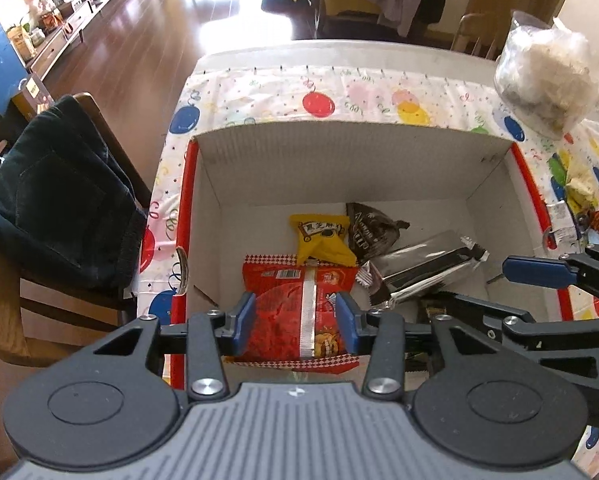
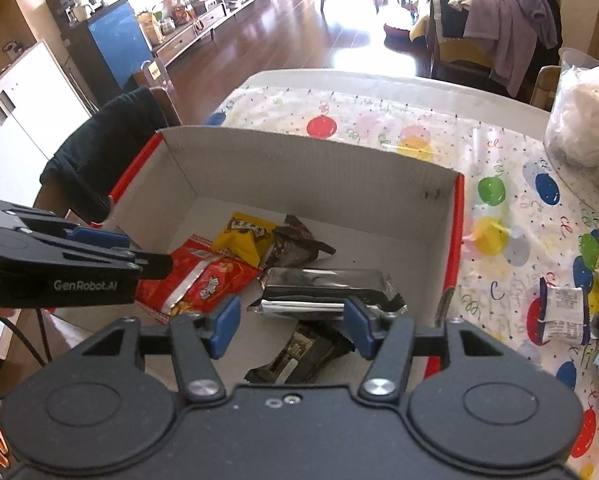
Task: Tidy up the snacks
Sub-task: 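Move both tools back over the remaining snacks on the table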
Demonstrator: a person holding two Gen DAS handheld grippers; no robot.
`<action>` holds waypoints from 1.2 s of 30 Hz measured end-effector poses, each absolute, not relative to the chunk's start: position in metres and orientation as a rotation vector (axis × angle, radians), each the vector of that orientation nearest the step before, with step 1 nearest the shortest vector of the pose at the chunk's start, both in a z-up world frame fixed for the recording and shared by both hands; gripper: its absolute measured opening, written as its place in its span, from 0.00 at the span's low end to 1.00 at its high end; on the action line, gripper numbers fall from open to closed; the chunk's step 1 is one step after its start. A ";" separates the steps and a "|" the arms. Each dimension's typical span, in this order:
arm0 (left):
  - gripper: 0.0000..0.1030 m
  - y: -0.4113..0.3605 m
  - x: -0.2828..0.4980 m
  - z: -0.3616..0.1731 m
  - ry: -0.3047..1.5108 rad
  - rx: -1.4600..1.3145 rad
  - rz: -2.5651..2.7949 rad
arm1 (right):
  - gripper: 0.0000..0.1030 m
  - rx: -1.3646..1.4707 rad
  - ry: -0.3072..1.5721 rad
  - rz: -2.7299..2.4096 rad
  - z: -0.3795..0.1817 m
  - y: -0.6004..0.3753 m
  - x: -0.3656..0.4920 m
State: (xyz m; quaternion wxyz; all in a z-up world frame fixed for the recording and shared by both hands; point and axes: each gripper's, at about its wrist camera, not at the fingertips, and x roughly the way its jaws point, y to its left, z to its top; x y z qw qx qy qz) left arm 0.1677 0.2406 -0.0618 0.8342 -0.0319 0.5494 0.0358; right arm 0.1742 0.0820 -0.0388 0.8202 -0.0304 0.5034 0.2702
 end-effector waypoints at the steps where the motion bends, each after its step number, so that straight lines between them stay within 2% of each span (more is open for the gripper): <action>1: 0.43 0.240 0.166 -0.059 1.155 -0.068 0.074 | 0.56 -0.064 1.066 0.577 -0.036 0.081 0.172; 15: 0.45 0.219 0.143 -0.026 1.031 -0.050 0.040 | 0.61 -0.045 0.980 0.602 -0.004 0.051 0.148; 20: 0.46 0.206 0.134 -0.015 0.983 -0.049 0.020 | 0.72 -0.034 0.938 0.611 0.009 0.031 0.137; 22: 0.57 0.200 0.131 -0.010 0.964 -0.055 0.010 | 0.74 -0.021 0.925 0.611 0.013 0.022 0.133; 23: 0.66 0.196 0.129 -0.007 0.951 -0.060 0.006 | 0.75 -0.011 0.919 0.612 0.015 0.016 0.131; 29: 0.68 0.169 0.120 0.005 0.910 -0.066 -0.038 | 0.82 0.022 0.892 0.605 0.023 -0.019 0.122; 33: 0.74 0.148 0.116 0.009 0.886 -0.063 -0.062 | 0.86 0.036 0.877 0.590 0.024 -0.045 0.117; 36: 0.75 0.130 0.114 0.010 0.869 -0.059 -0.084 | 0.90 0.047 0.868 0.576 0.024 -0.067 0.114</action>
